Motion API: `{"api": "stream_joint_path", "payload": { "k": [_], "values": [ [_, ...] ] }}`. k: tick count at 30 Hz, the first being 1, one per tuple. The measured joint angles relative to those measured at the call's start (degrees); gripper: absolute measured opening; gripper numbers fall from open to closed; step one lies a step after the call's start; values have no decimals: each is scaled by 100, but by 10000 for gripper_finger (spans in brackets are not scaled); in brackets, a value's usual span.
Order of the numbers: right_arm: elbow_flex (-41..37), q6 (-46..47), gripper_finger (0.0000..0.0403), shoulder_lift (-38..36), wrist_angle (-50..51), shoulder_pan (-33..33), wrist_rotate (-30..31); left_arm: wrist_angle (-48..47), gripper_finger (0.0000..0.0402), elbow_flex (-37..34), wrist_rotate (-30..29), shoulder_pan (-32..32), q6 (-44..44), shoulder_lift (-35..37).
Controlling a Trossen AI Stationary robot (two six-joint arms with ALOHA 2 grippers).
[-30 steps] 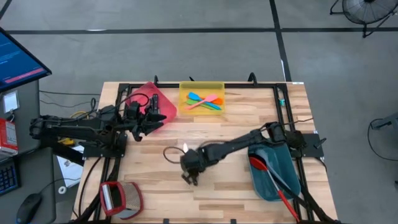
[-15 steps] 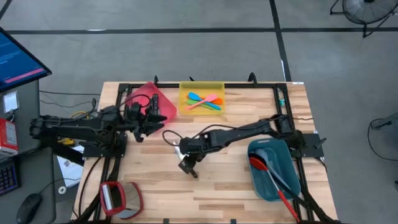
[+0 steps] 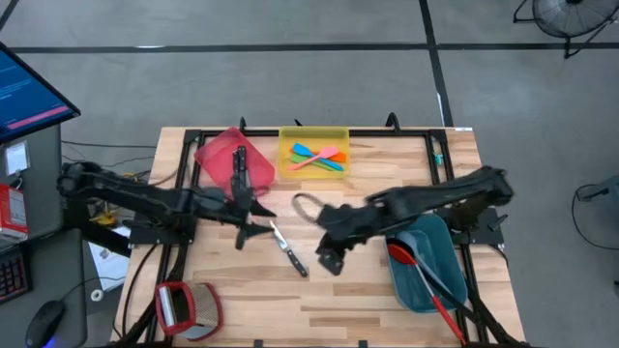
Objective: Pick & Place Kitchen Items
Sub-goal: Put the silver blade knife into the pink bin
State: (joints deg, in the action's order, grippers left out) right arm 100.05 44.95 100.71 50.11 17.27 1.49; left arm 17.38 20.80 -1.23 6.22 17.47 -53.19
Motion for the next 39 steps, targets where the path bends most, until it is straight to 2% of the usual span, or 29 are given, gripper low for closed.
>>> {"api": "stream_joint_path", "payload": {
  "k": [5,8,12,17,21,27,35,39],
  "values": [
    [7,-2,122,-753,-16,440,878,751,205,1,62,398,-854,-1328],
    [7,-8,123,-1014,41,671,1391,1156,205,152,222,471,-975,-2045],
    [7,1,122,-1165,48,863,1831,1247,205,654,739,467,-1420,-2886],
    [7,9,123,-1115,84,948,1807,1261,211,1251,1373,467,-2080,-3757],
    [-4,13,123,-1011,149,1002,1782,1229,236,1421,1474,467,-2352,-4219],
    [2,99,123,-908,308,1110,1756,1203,264,1421,1554,480,-2541,-4553],
    [7,313,123,-816,368,1196,1647,1301,265,1425,1577,452,-2802,-5234],
    [2,394,123,-807,367,1233,1614,1388,243,1445,1446,469,-2922,-5482]
  ]
}}
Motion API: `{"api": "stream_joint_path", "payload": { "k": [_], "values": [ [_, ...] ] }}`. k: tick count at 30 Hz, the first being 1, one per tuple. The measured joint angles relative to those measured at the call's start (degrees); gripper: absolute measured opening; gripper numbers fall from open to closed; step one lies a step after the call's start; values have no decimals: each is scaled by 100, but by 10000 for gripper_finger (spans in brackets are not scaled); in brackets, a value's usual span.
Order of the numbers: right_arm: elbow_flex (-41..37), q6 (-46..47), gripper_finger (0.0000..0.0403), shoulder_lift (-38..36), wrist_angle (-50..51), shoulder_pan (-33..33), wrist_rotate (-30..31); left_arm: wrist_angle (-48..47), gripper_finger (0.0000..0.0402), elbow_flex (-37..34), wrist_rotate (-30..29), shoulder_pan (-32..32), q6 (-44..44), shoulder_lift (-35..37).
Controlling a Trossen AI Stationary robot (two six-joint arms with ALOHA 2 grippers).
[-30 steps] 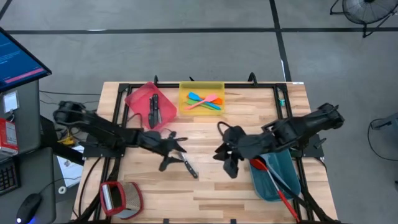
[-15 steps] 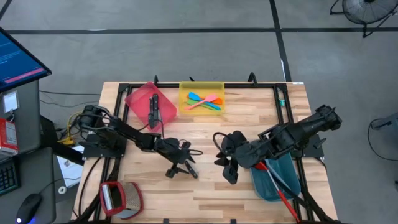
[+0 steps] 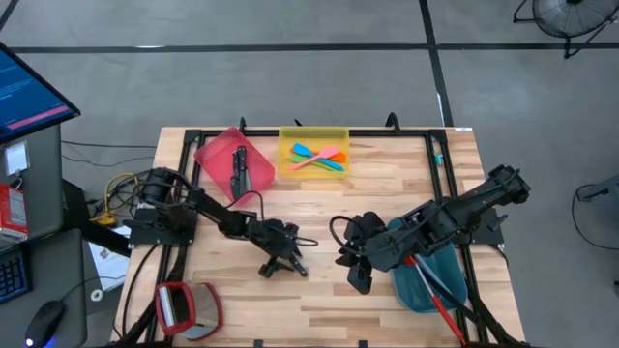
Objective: Pick & Place Kitchen Items
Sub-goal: Put the silver blade knife into the pink bin
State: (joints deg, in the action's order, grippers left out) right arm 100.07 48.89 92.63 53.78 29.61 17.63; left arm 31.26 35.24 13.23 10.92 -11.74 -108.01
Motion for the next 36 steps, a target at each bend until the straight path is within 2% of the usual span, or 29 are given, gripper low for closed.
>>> {"api": "stream_joint_path", "payload": {
  "k": [3,9,11,18,23,28,36],
  "values": [
    [0,67,123,-1,4,9,-2,-43,200,0,-88,-2,21,-30],
    [0,67,123,-1,4,44,-1,-43,80,-4,-275,-2,30,-37],
    [0,67,123,-1,2,44,0,-43,54,-11,-299,0,36,-37],
    [0,68,123,-1,1,39,0,76,54,-22,-383,0,517,187],
    [0,67,123,-1,-50,39,0,-60,54,-62,-844,0,1356,839],
    [0,65,123,-1,-87,38,2,-34,54,-61,-1010,0,2406,1923],
    [13,-10,123,-170,-84,-10,43,50,54,-48,-1708,-96,3379,4118]
  ]
}}
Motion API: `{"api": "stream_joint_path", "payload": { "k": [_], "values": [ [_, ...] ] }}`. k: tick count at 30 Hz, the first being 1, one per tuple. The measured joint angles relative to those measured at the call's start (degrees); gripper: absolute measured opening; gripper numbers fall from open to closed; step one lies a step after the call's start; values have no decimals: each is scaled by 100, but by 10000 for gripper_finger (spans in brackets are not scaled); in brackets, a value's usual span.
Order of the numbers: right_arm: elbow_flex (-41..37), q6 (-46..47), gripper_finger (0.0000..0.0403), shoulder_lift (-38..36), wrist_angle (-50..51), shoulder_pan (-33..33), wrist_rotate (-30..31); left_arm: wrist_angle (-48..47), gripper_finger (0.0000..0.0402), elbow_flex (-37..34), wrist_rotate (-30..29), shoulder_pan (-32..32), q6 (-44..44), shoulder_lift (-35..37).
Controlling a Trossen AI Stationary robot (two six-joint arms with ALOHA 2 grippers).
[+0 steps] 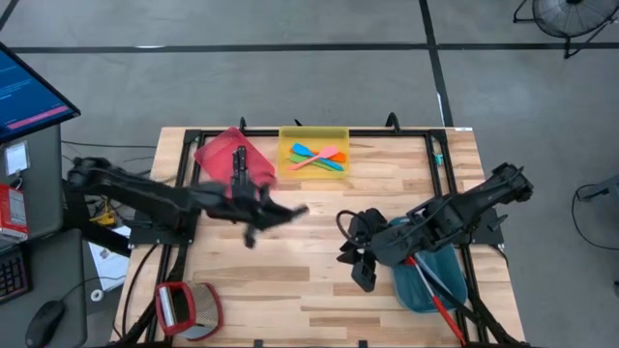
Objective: Pick & Place Kitchen Items
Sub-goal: Put the silver blade knife into the pink bin
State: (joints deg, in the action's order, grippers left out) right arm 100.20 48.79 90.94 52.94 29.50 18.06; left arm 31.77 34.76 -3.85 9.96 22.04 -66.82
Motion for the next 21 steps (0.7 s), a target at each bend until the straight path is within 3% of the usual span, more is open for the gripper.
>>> {"api": "stream_joint_path", "payload": {
  "k": [9,13,17,21],
  "values": [
    [-4,-409,123,-118,-2,-119,29,103,58,7,-76,-77,311,2249],
    [-5,-582,123,-105,-23,-177,27,106,58,9,-640,-75,-82,2830],
    [-7,-677,123,-105,-26,-255,18,43,58,9,-2068,-75,-1079,2972],
    [-7,-685,123,-105,-26,-313,16,-1,58,9,-4495,-102,-1957,2670]
  ]
}}
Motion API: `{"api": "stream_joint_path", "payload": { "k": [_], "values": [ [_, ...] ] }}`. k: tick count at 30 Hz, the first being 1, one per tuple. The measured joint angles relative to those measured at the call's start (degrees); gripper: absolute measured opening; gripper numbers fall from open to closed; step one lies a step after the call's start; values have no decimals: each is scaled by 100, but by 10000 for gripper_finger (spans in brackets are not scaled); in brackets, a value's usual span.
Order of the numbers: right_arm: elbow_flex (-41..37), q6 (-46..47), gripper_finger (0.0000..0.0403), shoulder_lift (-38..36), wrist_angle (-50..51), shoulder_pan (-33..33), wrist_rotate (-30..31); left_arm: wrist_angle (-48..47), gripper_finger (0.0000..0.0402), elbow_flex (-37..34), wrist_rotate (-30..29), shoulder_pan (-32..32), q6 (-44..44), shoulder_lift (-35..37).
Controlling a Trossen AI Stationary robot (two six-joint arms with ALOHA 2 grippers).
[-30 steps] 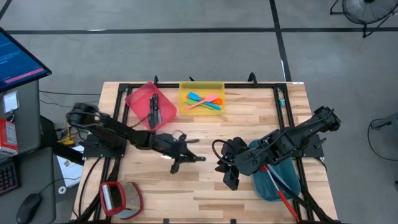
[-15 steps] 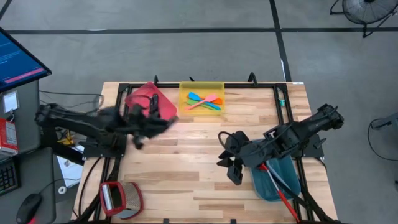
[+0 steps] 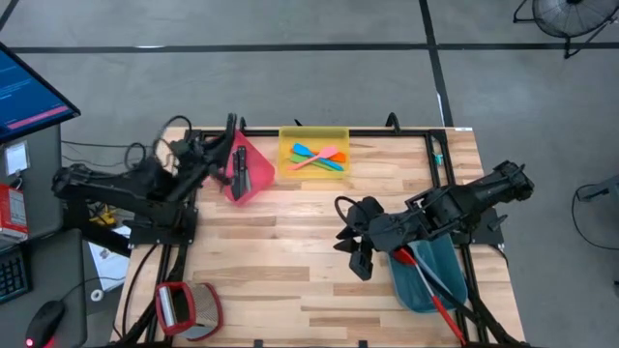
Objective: Pick & Place Kitchen Items
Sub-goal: Put the silver blade knife into the pink bin
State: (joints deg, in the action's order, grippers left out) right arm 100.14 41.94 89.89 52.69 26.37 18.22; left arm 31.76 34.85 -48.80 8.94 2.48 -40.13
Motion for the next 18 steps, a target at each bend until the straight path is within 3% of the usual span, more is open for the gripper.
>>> {"api": "stream_joint_path", "payload": {
  "k": [3,7,12,18],
  "values": [
    [0,-15,123,0,0,-2,0,-32,58,0,-1537,-209,-517,-453],
    [0,-51,123,0,0,-31,-24,-114,59,0,-2414,-753,-426,-1168],
    [2,-49,123,0,16,-35,-24,-147,66,0,-2438,-1686,236,-1959],
    [0,-47,123,0,59,-27,-37,-816,64,0,-1518,-2717,1085,-2557]
  ]
}}
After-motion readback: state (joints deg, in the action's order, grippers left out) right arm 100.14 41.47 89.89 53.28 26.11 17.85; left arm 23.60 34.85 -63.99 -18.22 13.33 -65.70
